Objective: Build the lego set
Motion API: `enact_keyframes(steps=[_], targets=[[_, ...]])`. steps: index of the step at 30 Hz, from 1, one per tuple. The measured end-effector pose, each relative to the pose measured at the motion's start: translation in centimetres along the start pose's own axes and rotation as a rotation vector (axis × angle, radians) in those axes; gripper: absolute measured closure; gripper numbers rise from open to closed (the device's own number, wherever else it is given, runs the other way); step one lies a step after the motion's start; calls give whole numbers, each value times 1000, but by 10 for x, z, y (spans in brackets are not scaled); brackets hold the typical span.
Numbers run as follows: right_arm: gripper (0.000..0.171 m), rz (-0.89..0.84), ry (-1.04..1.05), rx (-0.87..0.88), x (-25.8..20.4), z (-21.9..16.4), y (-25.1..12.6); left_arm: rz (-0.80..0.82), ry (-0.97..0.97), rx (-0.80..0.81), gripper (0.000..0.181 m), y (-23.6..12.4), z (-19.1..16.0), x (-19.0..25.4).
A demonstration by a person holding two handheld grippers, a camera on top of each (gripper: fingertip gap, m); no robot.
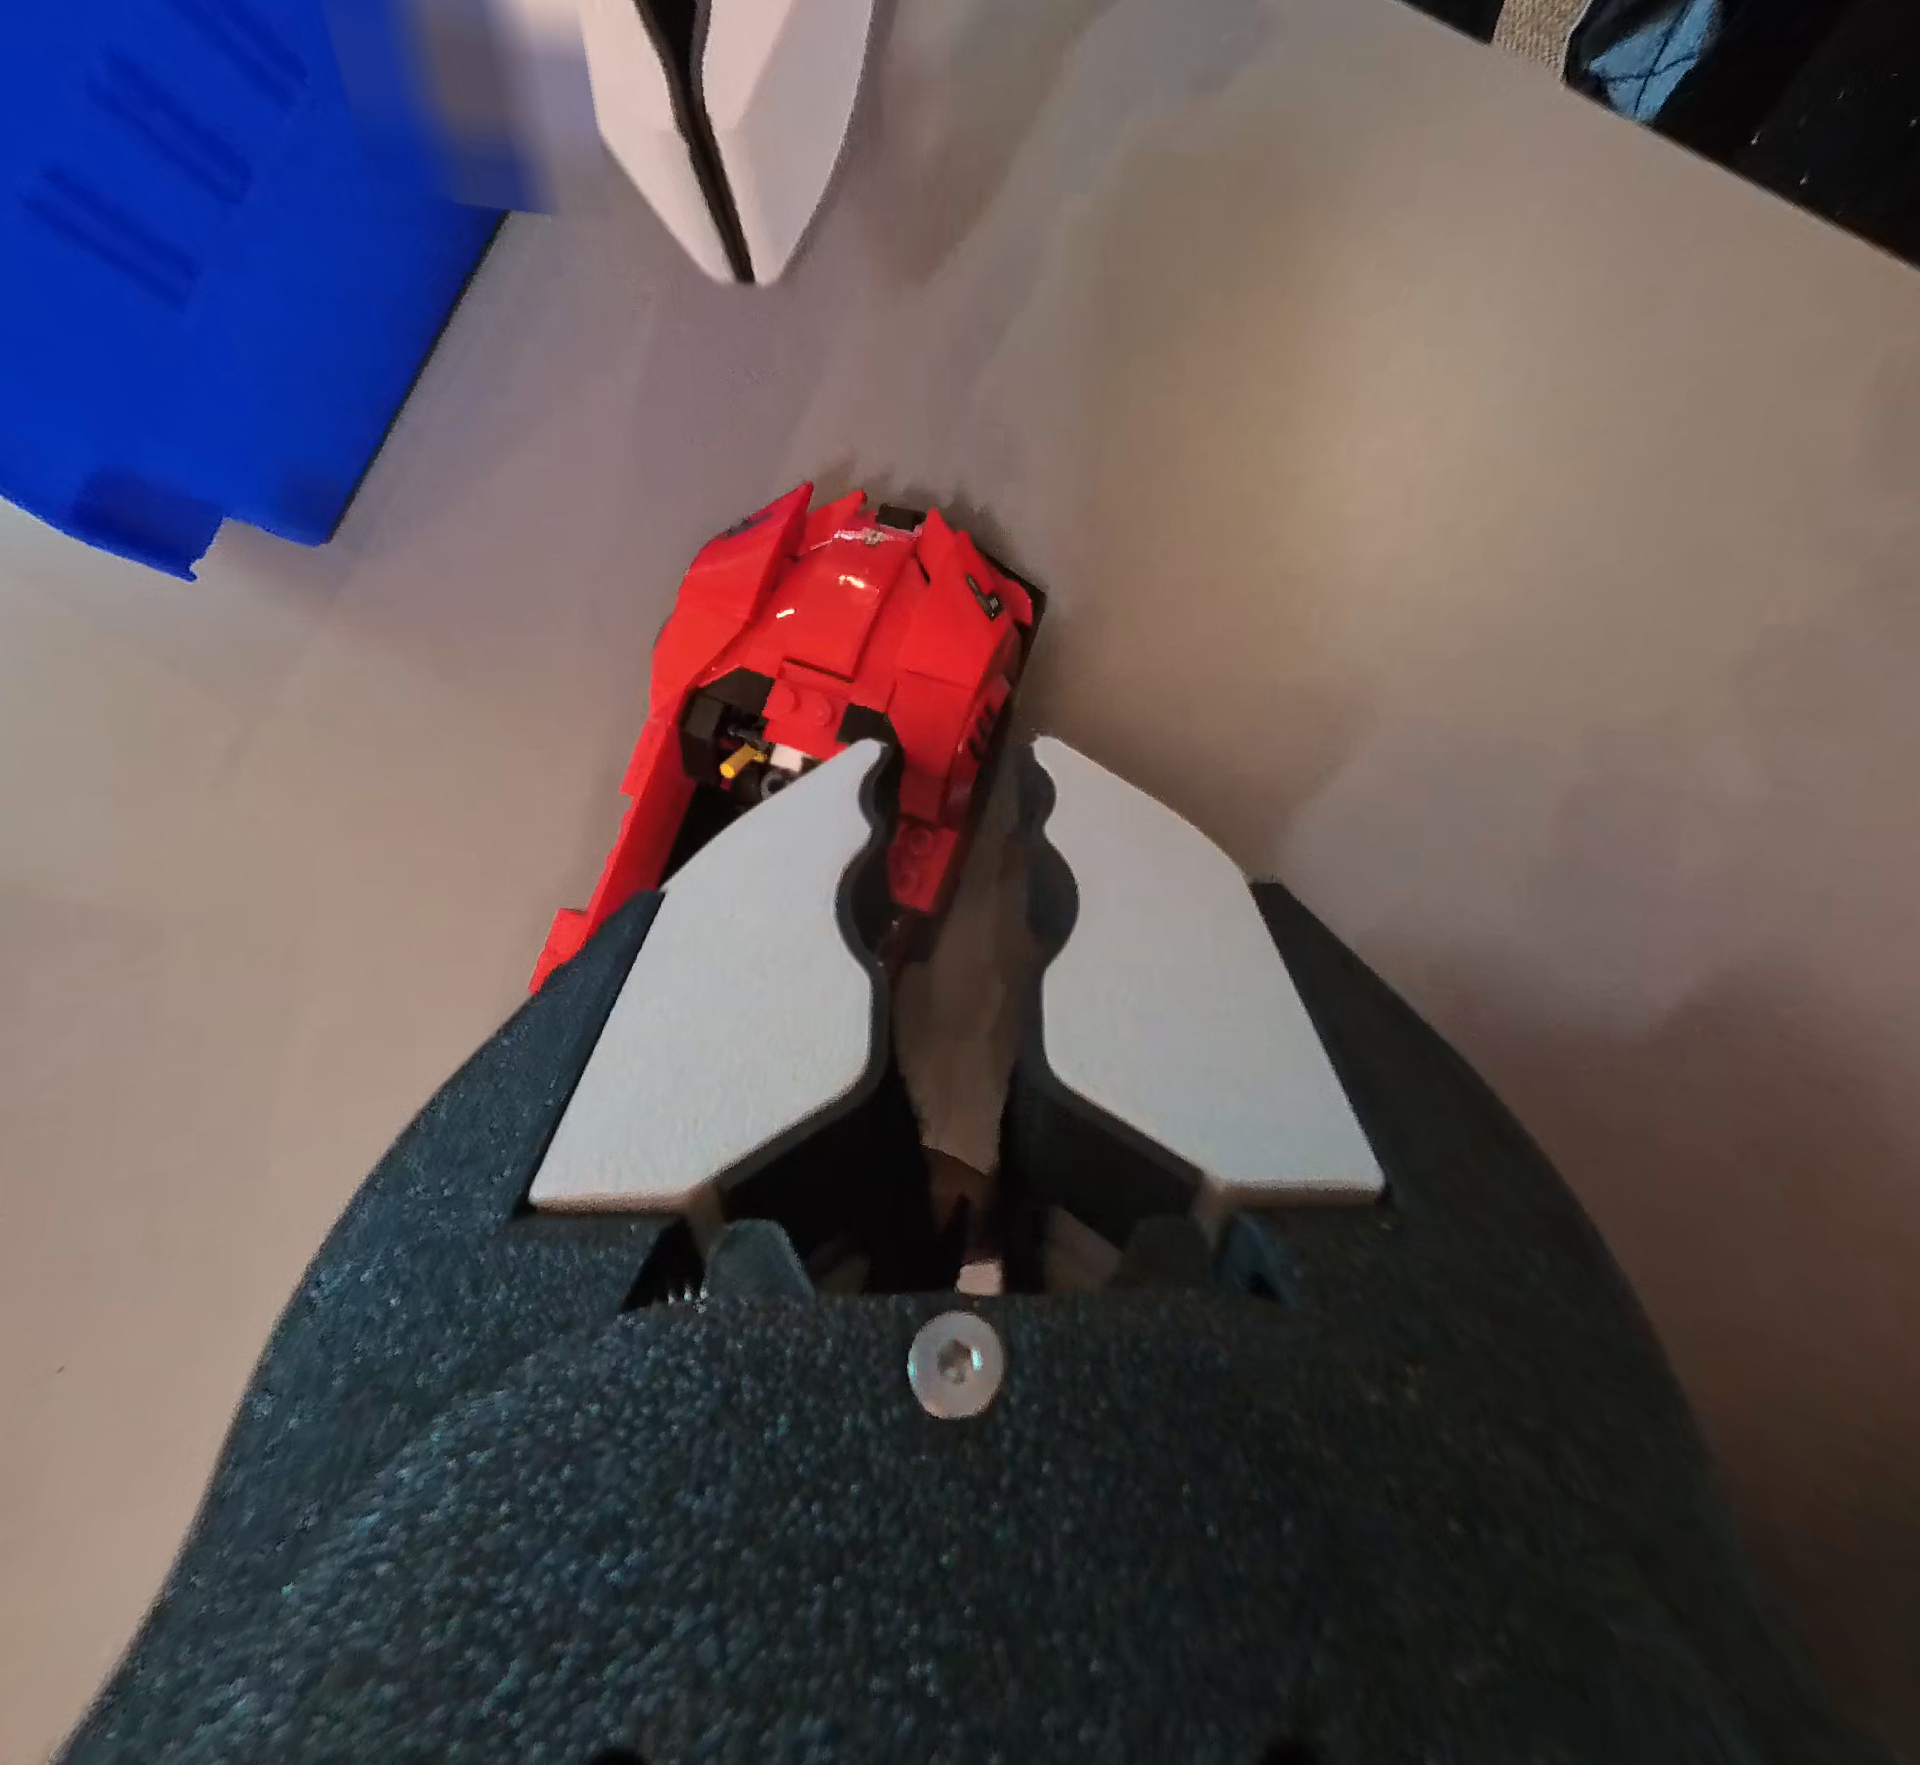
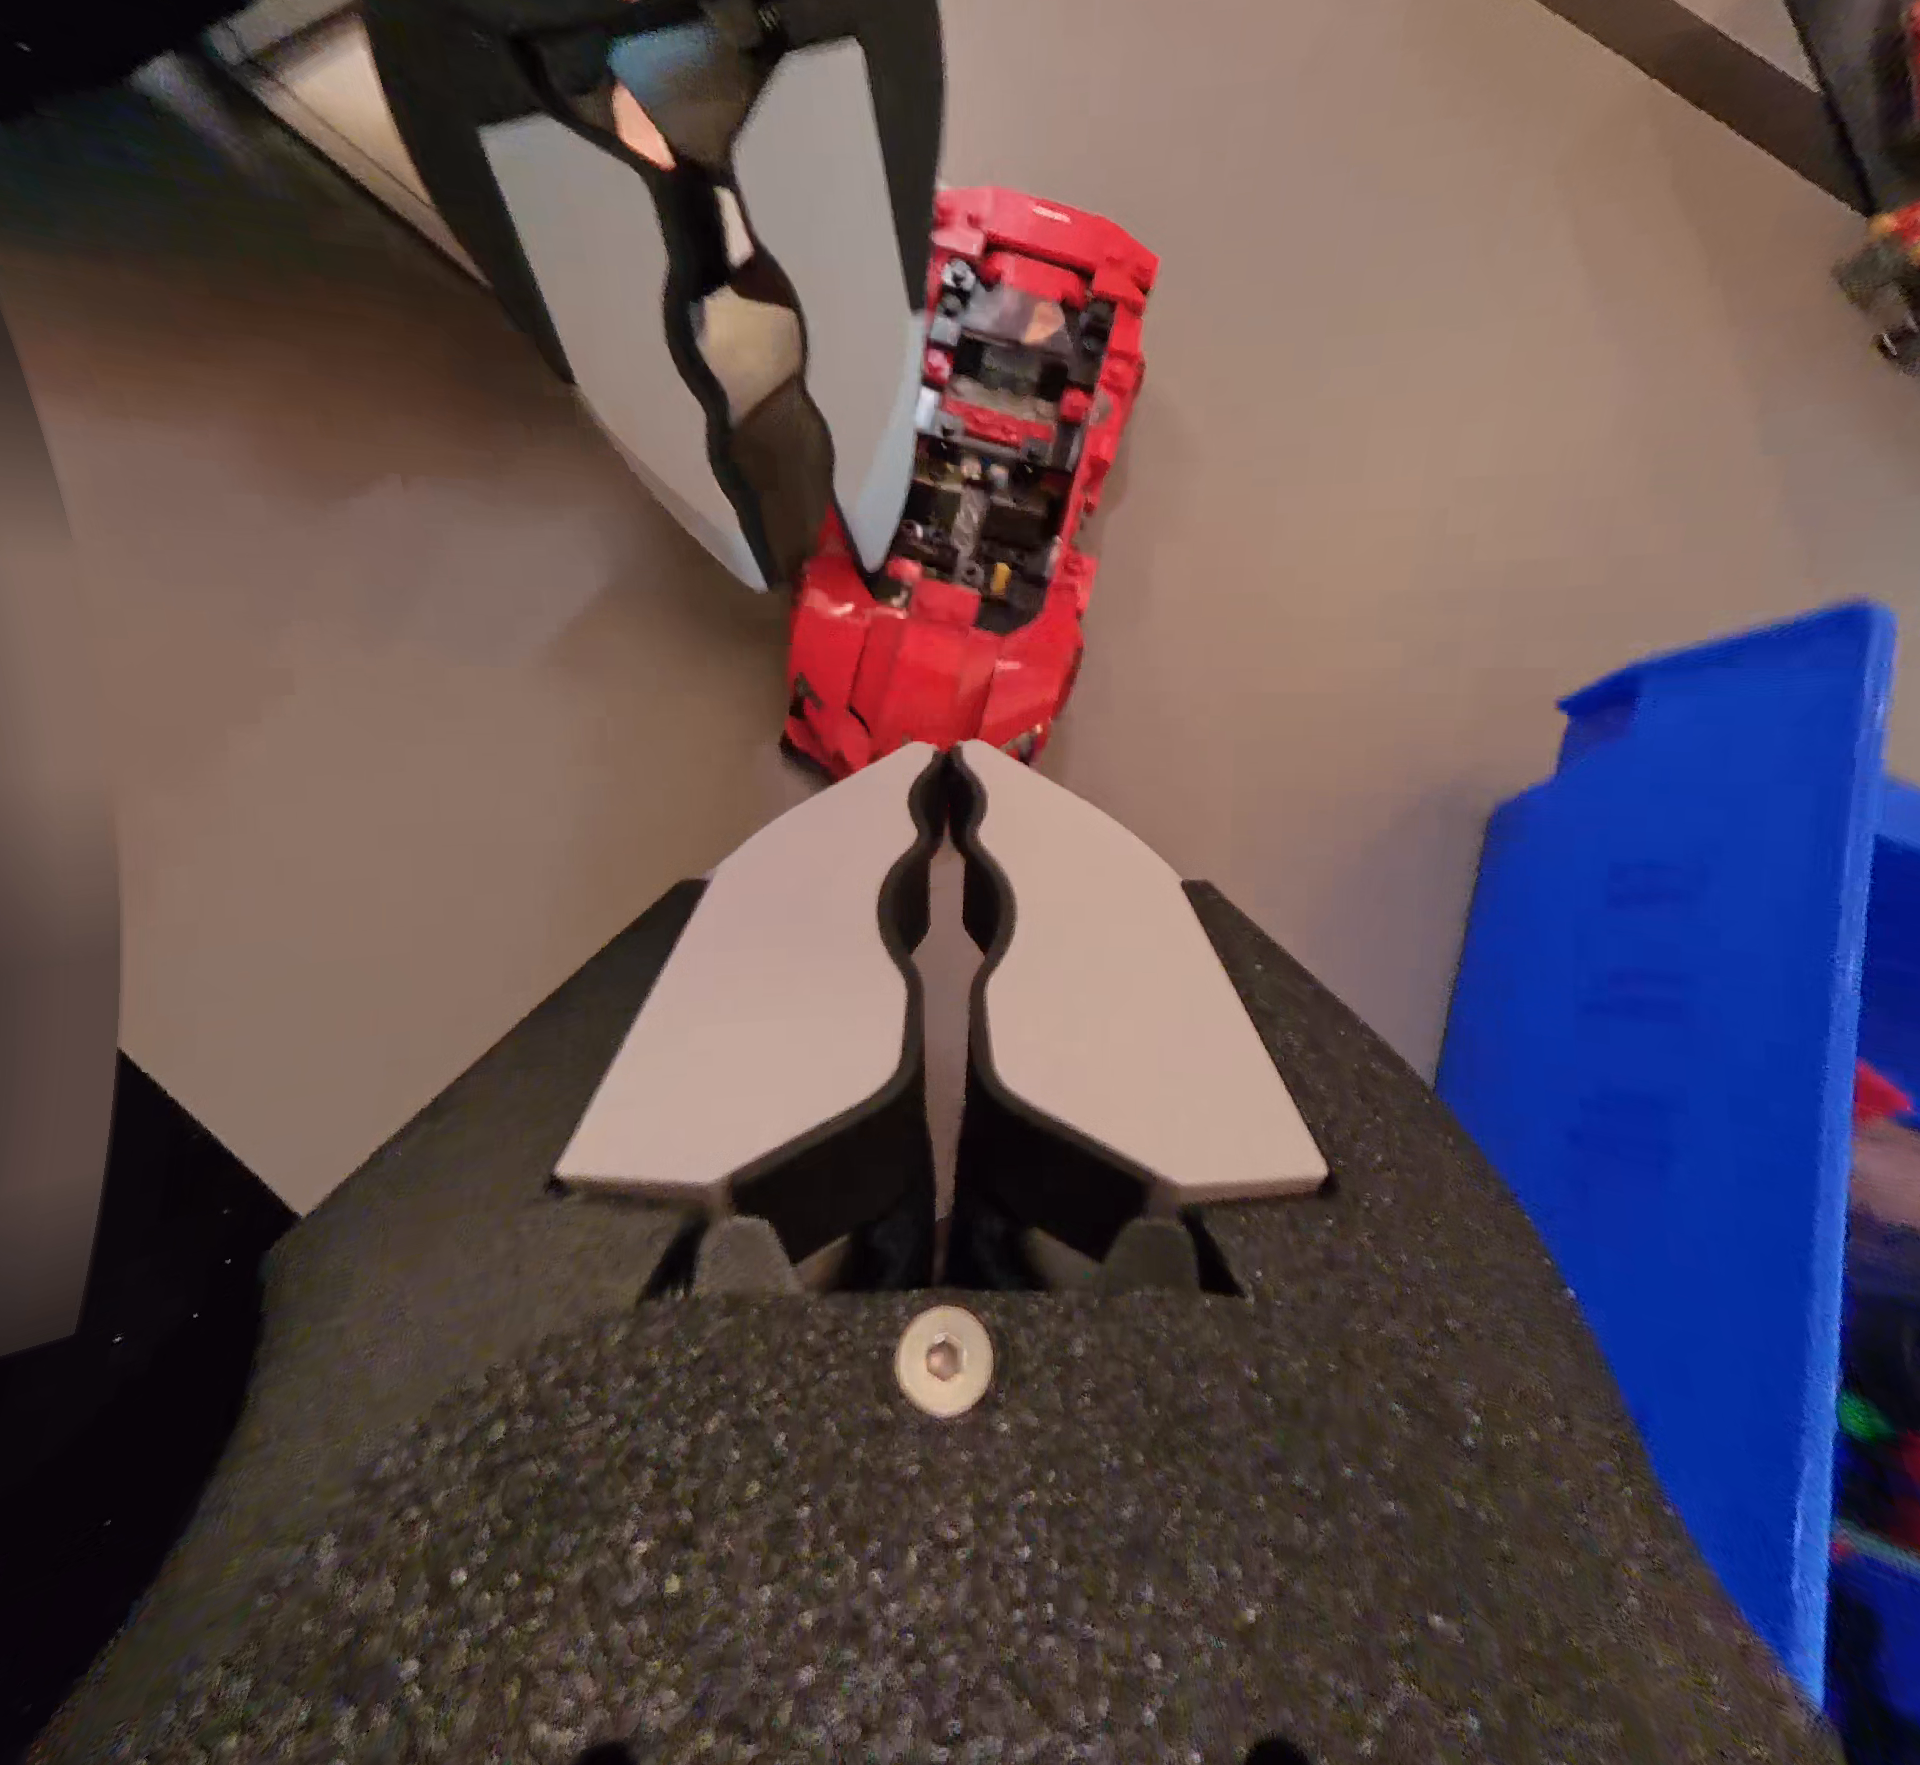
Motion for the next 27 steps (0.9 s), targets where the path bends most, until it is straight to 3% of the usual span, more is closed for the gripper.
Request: enact_keyframes(steps=[4, 9, 10, 11, 16, 20, 23, 27], targets=[[171, -29, 38, 13, 0, -12, -5, 5, -38, -4, 154, -13, 4, 2], [171, -60, 82, 38, -5, -15, -8, 112, -215, 9, 114, -47, 21, 14], [137, -60, 83, 45, -8, -15, -8, 159, -265, 5, 102, -56, 25, 20], [119, -67, 88, 39, -9, -16, -7, 226, -316, -5, 96, -65, 28, 25], [88, -82, 137, 66, -18, -12, -2, 682, -627, -146, 50, -111, 17, 61], [26, -154, 231, 125, -20, -3, 11, 1062, -866, -333, 35, -144, -16, 101], [24, -229, 210, 92, -23, 0, 23, 1242, -988, -347, 35, -156, -29, 123], [24, -256, 189, 69, -31, 1, 27, 1278, -1104, -321, 35, -152, -36, 145]])
Point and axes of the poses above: each gripper's, where its closed fingertips meet, y out along the fingers, z out of its top, x = y × z across the jaws, the point moved 2 cm from there along -y, back along the fingers, and after that the axes turned 7 degrees about y, right-handed, at the moved point
